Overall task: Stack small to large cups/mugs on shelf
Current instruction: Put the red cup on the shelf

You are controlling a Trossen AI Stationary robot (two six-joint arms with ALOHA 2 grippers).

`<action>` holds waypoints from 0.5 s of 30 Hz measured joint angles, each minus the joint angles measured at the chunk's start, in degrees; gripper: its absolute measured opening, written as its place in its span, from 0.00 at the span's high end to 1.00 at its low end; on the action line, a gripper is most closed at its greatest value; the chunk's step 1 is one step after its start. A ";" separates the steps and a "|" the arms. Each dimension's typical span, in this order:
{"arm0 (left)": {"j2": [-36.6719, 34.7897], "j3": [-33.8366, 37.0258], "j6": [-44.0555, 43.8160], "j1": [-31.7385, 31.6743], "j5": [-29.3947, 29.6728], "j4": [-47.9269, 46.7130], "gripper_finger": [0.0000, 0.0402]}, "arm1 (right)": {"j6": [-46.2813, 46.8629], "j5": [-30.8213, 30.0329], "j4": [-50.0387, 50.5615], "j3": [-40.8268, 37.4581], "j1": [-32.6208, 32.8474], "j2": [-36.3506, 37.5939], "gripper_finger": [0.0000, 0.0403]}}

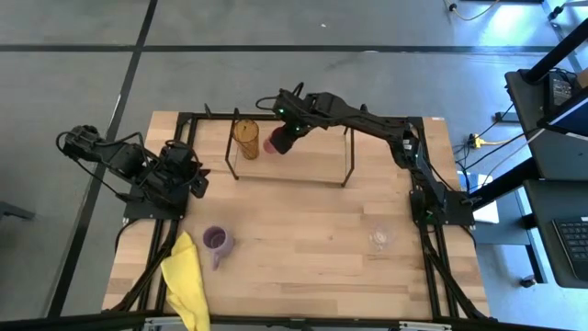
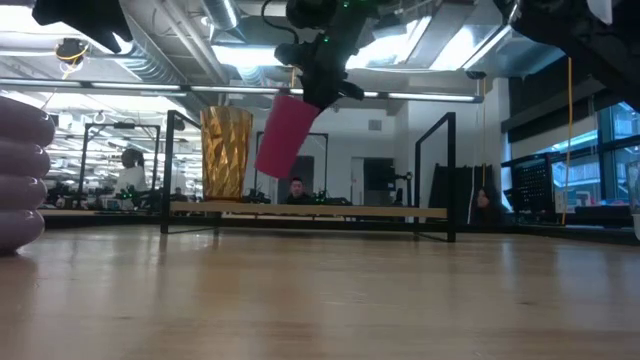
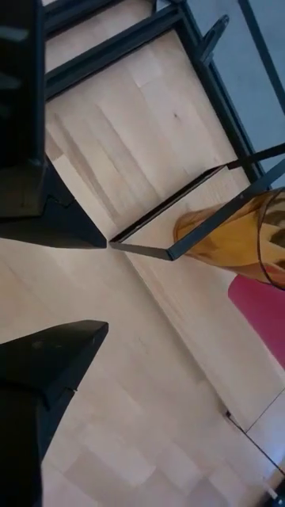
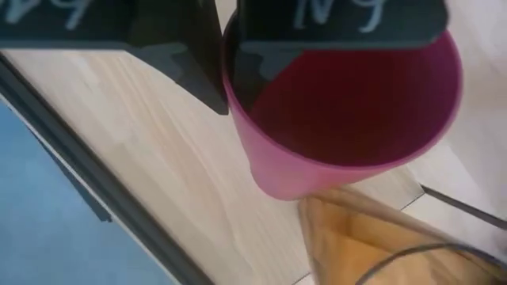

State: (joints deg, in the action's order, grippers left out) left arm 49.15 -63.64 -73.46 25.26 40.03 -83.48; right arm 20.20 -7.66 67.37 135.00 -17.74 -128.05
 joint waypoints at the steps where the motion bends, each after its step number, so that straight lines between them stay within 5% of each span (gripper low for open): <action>1: 0.00 0.00 -0.35 0.00 0.09 0.04 0.62 | -0.37 0.16 0.37 0.00 0.00 0.00 0.96; 15: 1.60 0.04 -2.94 0.02 1.40 1.05 0.62 | -3.99 0.18 3.19 -1.14 -0.72 -0.26 0.95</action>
State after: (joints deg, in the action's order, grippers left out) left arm 50.74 -63.59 -76.40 25.28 41.43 -82.44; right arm 16.21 -7.48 70.56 133.86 -18.45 -128.30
